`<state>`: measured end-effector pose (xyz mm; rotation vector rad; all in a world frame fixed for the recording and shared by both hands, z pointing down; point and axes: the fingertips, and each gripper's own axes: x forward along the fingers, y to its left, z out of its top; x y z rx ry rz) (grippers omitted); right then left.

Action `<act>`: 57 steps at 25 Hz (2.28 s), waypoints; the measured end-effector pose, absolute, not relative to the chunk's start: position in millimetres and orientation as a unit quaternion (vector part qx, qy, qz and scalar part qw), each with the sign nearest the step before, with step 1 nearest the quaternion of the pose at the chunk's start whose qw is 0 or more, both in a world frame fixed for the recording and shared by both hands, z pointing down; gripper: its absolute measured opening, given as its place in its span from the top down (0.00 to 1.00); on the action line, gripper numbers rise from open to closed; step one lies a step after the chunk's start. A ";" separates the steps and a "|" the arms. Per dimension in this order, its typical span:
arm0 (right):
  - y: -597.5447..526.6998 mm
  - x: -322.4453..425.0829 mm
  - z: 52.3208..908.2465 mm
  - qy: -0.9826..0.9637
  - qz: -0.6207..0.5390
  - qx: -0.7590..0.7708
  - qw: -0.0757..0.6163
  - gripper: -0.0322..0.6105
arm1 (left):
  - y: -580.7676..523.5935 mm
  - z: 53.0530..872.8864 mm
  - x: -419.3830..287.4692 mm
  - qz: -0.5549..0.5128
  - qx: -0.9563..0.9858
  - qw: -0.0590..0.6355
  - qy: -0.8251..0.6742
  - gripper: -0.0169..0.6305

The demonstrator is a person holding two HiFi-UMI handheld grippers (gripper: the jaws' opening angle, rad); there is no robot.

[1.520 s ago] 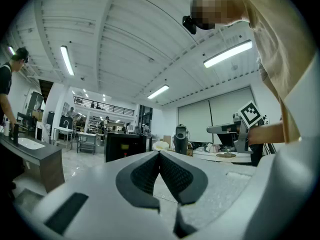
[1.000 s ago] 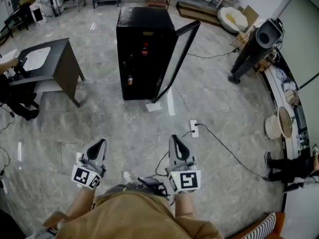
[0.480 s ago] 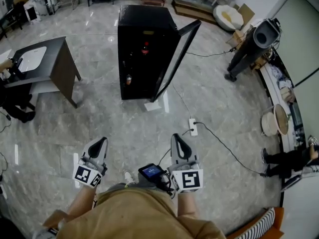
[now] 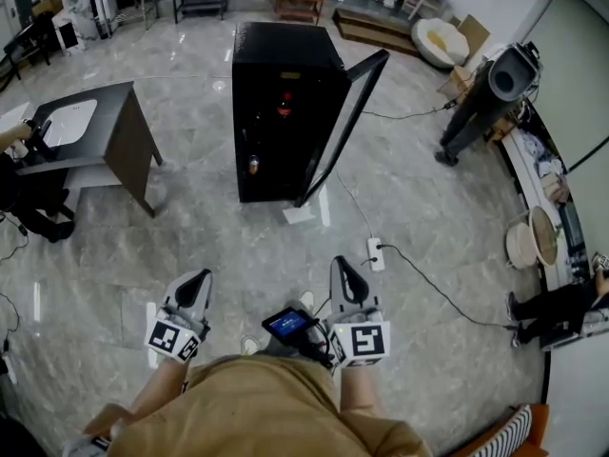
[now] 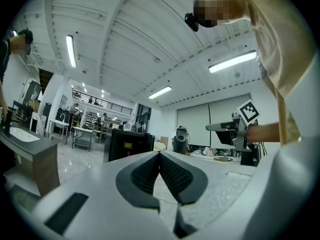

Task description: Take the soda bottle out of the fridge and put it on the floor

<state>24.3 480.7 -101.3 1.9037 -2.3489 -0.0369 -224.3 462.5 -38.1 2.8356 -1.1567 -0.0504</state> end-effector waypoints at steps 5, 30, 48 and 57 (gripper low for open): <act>441.4 28.3 -85.8 -0.785 -0.005 0.617 0.059 0.95 | 437.0 -30.9 -216.0 -0.016 0.922 0.036 -0.386 0.97; 59.4 186.8 -51.3 -0.882 0.018 0.469 0.043 0.95 | 100.8 -20.3 31.0 0.016 0.892 0.036 -0.450 0.97; -37.6 154.0 -38.0 -0.866 0.008 0.495 0.068 0.95 | 3.5 -16.8 6.7 0.007 0.901 0.046 -0.430 0.97; -121.7 116.5 22.6 -0.851 0.043 0.515 0.097 0.94 | -42.8 19.6 -5.5 0.009 0.917 0.073 -0.392 0.97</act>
